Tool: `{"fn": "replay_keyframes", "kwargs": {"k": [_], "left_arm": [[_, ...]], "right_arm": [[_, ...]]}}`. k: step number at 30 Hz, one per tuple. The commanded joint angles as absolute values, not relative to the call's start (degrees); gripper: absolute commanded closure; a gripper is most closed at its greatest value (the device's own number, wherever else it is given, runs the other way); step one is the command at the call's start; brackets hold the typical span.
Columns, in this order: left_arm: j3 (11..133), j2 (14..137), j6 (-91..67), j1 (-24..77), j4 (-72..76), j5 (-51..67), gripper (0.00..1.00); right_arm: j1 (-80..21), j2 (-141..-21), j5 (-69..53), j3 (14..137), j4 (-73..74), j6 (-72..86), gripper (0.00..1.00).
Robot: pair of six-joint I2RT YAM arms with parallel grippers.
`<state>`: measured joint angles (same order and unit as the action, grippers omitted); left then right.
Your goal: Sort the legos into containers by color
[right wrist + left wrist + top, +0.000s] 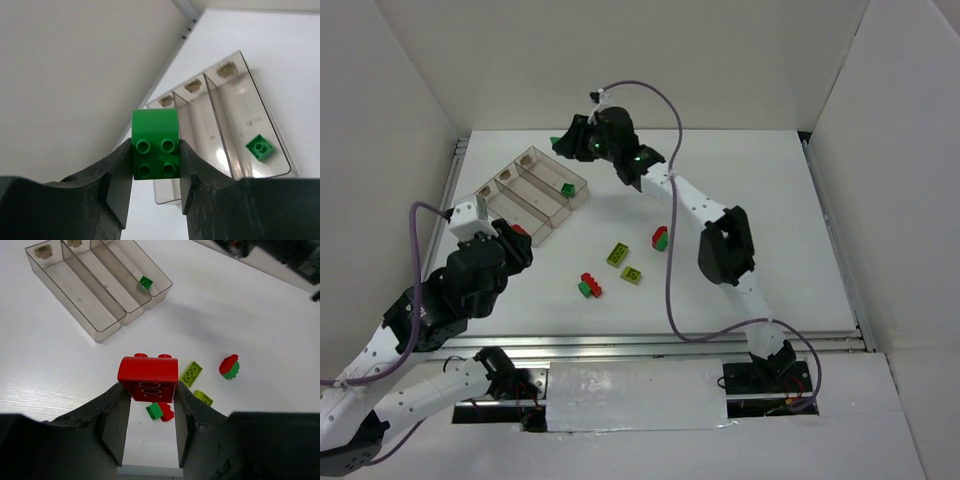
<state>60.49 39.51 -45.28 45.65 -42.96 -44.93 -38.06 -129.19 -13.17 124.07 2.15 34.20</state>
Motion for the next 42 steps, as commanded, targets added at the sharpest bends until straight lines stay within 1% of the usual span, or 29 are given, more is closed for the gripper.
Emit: {"fn": "replay_keyframes", "kwargs": {"k": [1, 2, 3, 6, 9, 11, 12, 15, 17, 18, 19, 20, 21, 22, 23, 25, 26, 27, 28, 29, 30, 32, 33, 34, 35, 36, 39, 42], "left_arm": [[64.0, 39.8, -43.5, 45.1, -45.8, -47.5, 1.0], [63.9, 40.3, -42.2, 45.0, -45.3, -46.6, 1.0], [63.8, 40.8, -41.0, 44.9, -44.5, -44.8, 1.0], [64.0, 42.5, -38.9, 44.6, -44.3, -42.8, 1.0], [63.5, 43.4, -38.0, 44.4, -43.3, -42.0, 1.0], [63.3, 44.1, -37.6, 43.9, -42.7, -41.6, 1.0], [63.0, 44.9, -37.7, 43.7, -42.3, -41.6, 1.0], [61.8, 47.0, -39.3, 40.5, -40.4, -41.3, 1.0], [61.0, 48.1, -39.4, 37.2, -38.3, -38.2, 1.0], [60.0, 48.8, -39.3, 35.2, -37.3, -33.4, 1.0], [59.4, 49.0, -38.9, 30.7, -34.0, -30.5, 1.0], [58.1, 49.1, -38.6, 28.4, -32.2, -27.9, 1.0], [57.7, 50.0, -38.4, 24.5, -30.7, -22.8, 1.0], [57.5, 50.8, -38.1, 23.0, -28.5, -20.7, 1.0], [57.4, 51.7, -37.9, 21.5, -27.7, -19.3, 1.0], [57.7, 55.4, -37.3, 18.6, -25.0, -16.5, 1.0], [58.4, 58.8, -36.9, 17.5, -23.8, -15.1, 1.0], [58.9, 60.4, -37.1, 15.1, -22.7, -13.6, 1.0], [59.1, 62.2, -37.4, 13.7, -21.5, -9.8, 1.0], [60.1, 63.8, -37.8, 12.5, -18.7, -8.6, 1.0], [60.7, 67.2, -37.9, 11.1, -17.3, -8.1, 1.0], [62.7, 71.0, -39.1, 9.2, -15.0, -7.7, 1.0], [63.8, 75.5, -39.5, 7.1, -13.6, -6.5, 0.99], [64.8, 77.8, -40.0, 6.3, -12.8, -6.1, 0.95], [66.7, 82.0, -40.1, 5.5, -11.9, -6.4, 0.92], [67.8, 84.1, -40.1, 4.5, -10.8, -6.8, 0.9], [73.1, 91.7, -39.3, 3.6, -9.3, -8.6, 0.83], [79.2, 99.1, -39.4, 3.3, -10.9, -9.8, 0.73]], "right_arm": [[-38.7, -140.6, -9.9, 138.3, 18.3, 34.4, 0.99], [-38.4, -142.1, -10.7, 139.9, 17.2, 35.1, 0.97], [-38.2, -143.8, -11.9, 139.5, 12.9, 35.9, 0.96], [-37.9, -146.0, -15.0, 137.4, 6.9, 38.9, 0.92], [-37.9, -149.3, -15.9, 140.7, 7.7, 39.8, 0.91], [-37.8, -149.2, -16.4, 139.1, 6.6, 40.1, 0.81], [-37.7, -149.0, -16.0, 138.3, 6.2, 40.2, 0.7], [-37.7, -147.9, -16.0, 136.3, 4.8, 40.0, 0.45], [-37.7, -147.5, -15.9, 136.9, 5.4, 39.6, 0.37], [-37.7, -147.3, -15.7, 137.1, 5.4, 39.3, 0.29], [-37.7, -146.5, -15.6, 137.1, 5.1, 39.1, 0.25], [-37.4, -146.2, -15.5, 137.2, 5.1, 39.0, 0.17], [-37.0, -146.1, -15.3, 137.9, 5.2, 38.8, 0.16], [-36.8, -145.7, -15.6, 138.0, 5.4, 38.8, 0.16], [-36.2, -145.3, -15.8, 137.9, 5.6, 38.8, 0.12], [-35.4, -141.3, -15.7, 134.5, 6.3, 38.8, 0.09], [-34.5, -138.2, -15.2, 130.6, 5.4, 39.1, 0.09], [-34.2, -129.5, -14.5, 117.7, 2.8, 39.4, 0.09], [-33.8, -124.5, -13.8, 110.0, -5.4, 40.0, 0.08], [-33.3, -119.3, -12.1, 102.0, -9.1, 40.4, 0.07], [-32.4, -110.4, -11.5, 89.6, -12.0, 40.6, 0.07], [-31.6, -102.9, -10.4, 80.7, -13.4, 40.6, 0.06], [-31.6, -99.4, -10.3, 73.5, -13.0, 40.2, 0.06], [-31.6, -93.1, -9.9, 70.3, -12.0, 39.2, 0.06], [-31.6, -90.0, -11.2, 66.7, -12.3, 39.0, 0.06], [-31.6, -84.3, -12.2, 59.7, -13.0, 39.1, 0.06], [-31.6, -75.0, -14.3, 49.2, -15.3, 39.4, 0.06], [-31.7, -69.5, -14.9, 44.7, -13.8, 39.0, 0.06]]}}
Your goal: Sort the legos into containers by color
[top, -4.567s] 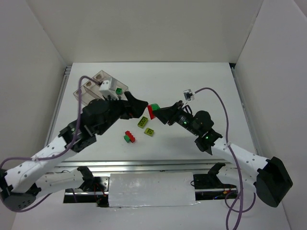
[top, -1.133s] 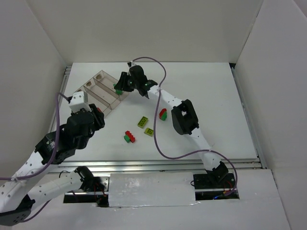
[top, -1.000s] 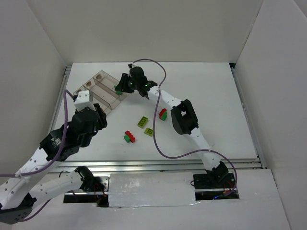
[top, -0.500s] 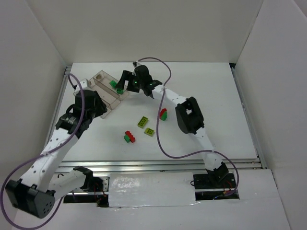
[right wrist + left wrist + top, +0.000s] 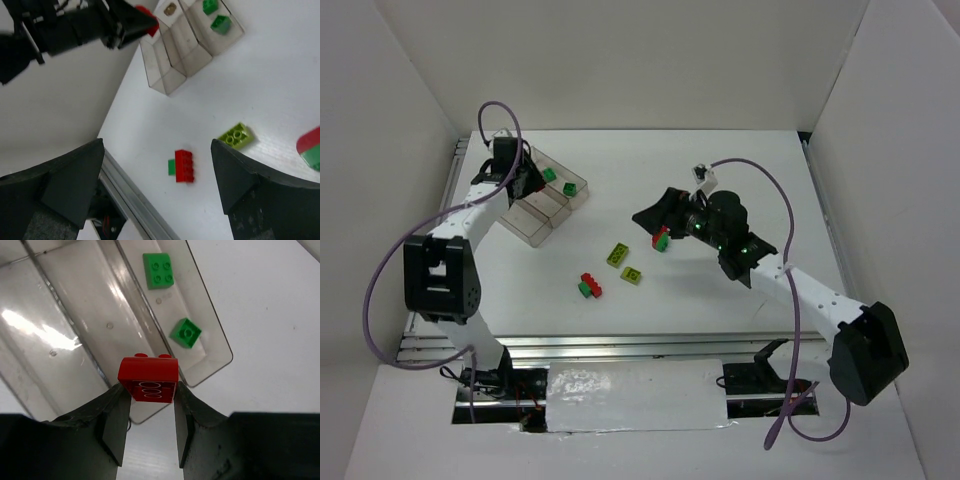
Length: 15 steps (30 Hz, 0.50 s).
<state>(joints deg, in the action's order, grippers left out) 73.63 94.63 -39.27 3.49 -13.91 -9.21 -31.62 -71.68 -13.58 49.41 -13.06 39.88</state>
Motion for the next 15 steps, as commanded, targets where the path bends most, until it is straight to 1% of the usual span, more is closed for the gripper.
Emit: {"fn": "replay_keyframes", "kwargs": {"k": [1, 2, 3, 5, 6, 9, 10, 12, 13, 15], "left_arm": [[80.4, 100.8, -39.6, 3.3, -12.0, -9.8, 0.68], [82.0, 103.5, -39.8, 3.3, -12.1, -9.6, 0.64], [82.3, 104.5, -40.1, 3.3, -12.3, -9.6, 0.56], [82.8, 106.4, -40.4, 3.3, -12.1, -10.3, 0.45], [83.0, 106.9, -41.3, 3.3, -12.6, -11.5, 0.34], [84.4, 107.8, -42.1, 3.3, -15.1, -13.9, 0.27], [84.5, 107.7, -42.5, 3.2, -15.9, -14.4, 0.13], [84.3, 107.0, -42.5, 3.2, -15.7, -15.2, 0.1], [84.6, 106.4, -42.7, 3.2, -16.2, -15.6, 0.01], [84.5, 103.8, -42.5, 3.3, -17.8, -15.6, 0.0]], "right_arm": [[-31.8, -68.7, -15.1, 44.2, -13.4, 38.7, 0.06], [-31.7, -68.0, -15.2, 44.1, -12.8, 38.4, 0.05], [-31.6, -67.3, -15.0, 44.3, -11.4, 37.9, 0.05], [-31.6, -66.9, -15.5, 45.2, -10.6, 37.4, 0.05], [-31.6, -66.6, -15.6, 45.5, -10.1, 36.9, 0.06], [-31.6, -66.9, -16.0, 47.2, -8.5, 35.9, 0.05], [-31.6, -67.0, -16.0, 47.7, -8.4, 35.9, 0.05], [-31.6, -68.0, -16.1, 48.3, -7.7, 35.2, 0.05], [-31.6, -68.5, -16.2, 48.5, -7.6, 35.1, 0.05], [-32.6, -70.8, -16.5, 49.7, -6.1, 33.5, 0.05]]}}
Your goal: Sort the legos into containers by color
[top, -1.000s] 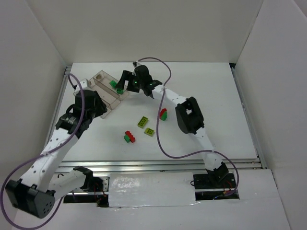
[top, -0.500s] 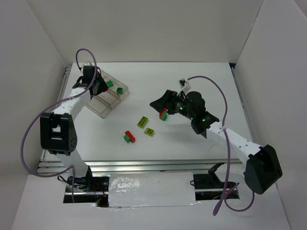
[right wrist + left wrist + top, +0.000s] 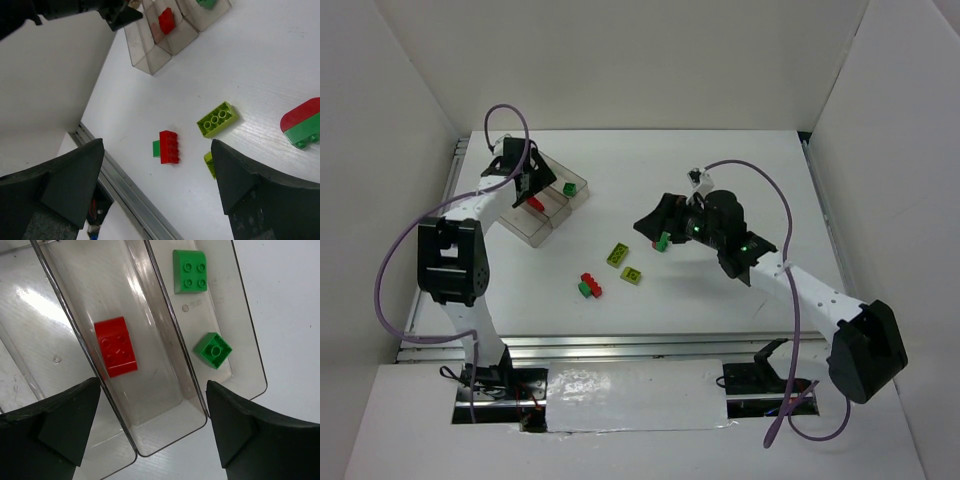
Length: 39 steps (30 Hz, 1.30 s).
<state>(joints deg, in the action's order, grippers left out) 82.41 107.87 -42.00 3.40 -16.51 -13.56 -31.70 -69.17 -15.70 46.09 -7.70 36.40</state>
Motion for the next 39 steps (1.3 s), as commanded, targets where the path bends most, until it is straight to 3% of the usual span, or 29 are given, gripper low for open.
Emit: {"fn": "replay_keyframes", "kwargs": {"k": [1, 9, 15, 23, 30, 32, 34, 39], "left_arm": [[83.2, 100.3, -42.5, 3.5, -17.8, -14.4, 0.01], [68.1, 71.4, -43.9, 13.8, -25.0, -15.5, 0.01], [55.5, 54.1, -43.2, 16.4, -29.2, -16.0, 0.0], [47.6, 42.8, -38.3, 16.5, -32.3, -8.1, 0.0], [44.8, 42.4, -37.8, 16.5, -32.1, -6.9, 0.01], [43.9, 42.6, -38.1, 16.5, -31.2, -6.6, 0.0], [43.2, 43.1, -38.9, 16.5, -30.9, -6.2, 0.01], [41.9, 44.6, -41.0, 16.4, -29.1, -5.4, 0.01]], "right_arm": [[-33.8, -72.0, -15.1, 51.8, -4.4, 32.7, 0.05], [-53.9, -91.7, 4.2, 65.8, 9.3, 24.8, 0.09], [-60.3, -102.3, 9.9, 72.6, 13.4, 23.6, 0.08], [-60.7, -109.4, 9.2, 74.7, 11.3, 22.2, 0.11], [-60.7, -112.8, 6.9, 74.9, 8.4, 21.5, 0.16], [-60.7, -113.2, 6.2, 75.1, 7.6, 21.4, 0.23], [-60.8, -113.8, 6.9, 75.0, 7.4, 21.5, 0.39], [-60.6, -109.2, 4.2, 67.3, -3.2, 20.9, 0.65]]}}
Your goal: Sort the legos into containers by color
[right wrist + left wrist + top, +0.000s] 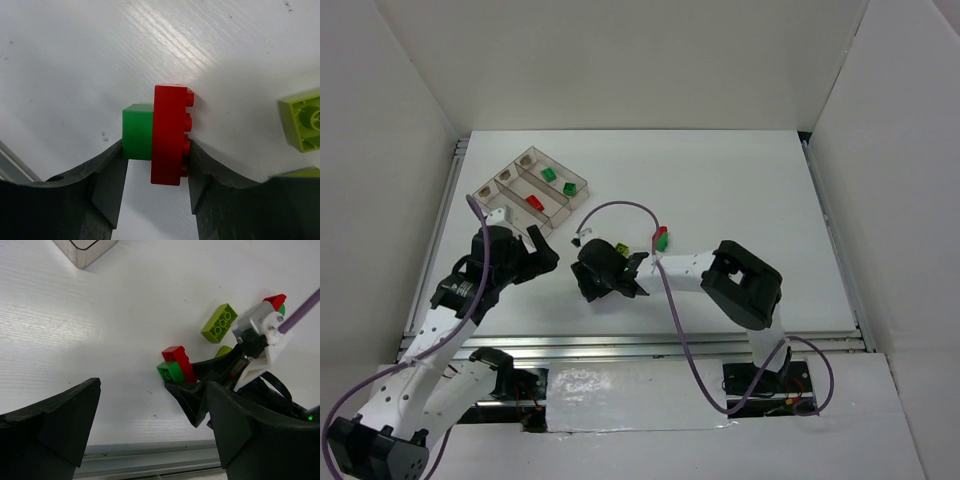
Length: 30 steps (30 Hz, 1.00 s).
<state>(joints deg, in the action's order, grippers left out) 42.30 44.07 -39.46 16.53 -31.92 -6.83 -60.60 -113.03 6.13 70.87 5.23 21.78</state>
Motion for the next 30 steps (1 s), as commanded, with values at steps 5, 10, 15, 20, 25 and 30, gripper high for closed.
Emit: {"fn": "replay_keyframes", "kwargs": {"k": [5, 10, 15, 20, 25, 30], "left_arm": [[41.5, 44.8, -42.5, 16.4, -27.2, -1.0, 0.01], [38.6, 44.2, -45.3, 16.3, -19.8, 9.4, 0.06], [36.0, 46.1, -48.2, 16.6, -12.0, 22.0, 0.19], [34.6, 48.2, -50.5, 16.8, -5.3, 28.6, 0.23], [32.7, 49.0, -52.4, 17.0, -0.5, 32.3, 0.31], [32.1, 48.9, -52.7, 17.1, 1.8, 32.9, 0.31]], "right_arm": [[-60.5, -99.2, 2.5, 56.1, -13.2, 20.7, 0.96], [-60.6, -87.6, 2.3, 45.3, -25.5, 22.6, 0.95], [-60.7, -80.3, 2.1, 42.4, -25.9, 23.6, 0.93], [-61.0, -76.9, 4.7, 42.4, -26.7, 24.3, 0.93], [-61.0, -77.8, 5.2, 45.7, -23.6, 24.1, 0.92], [-61.0, -78.7, 7.7, 47.0, -22.5, 25.0, 0.92]]}}
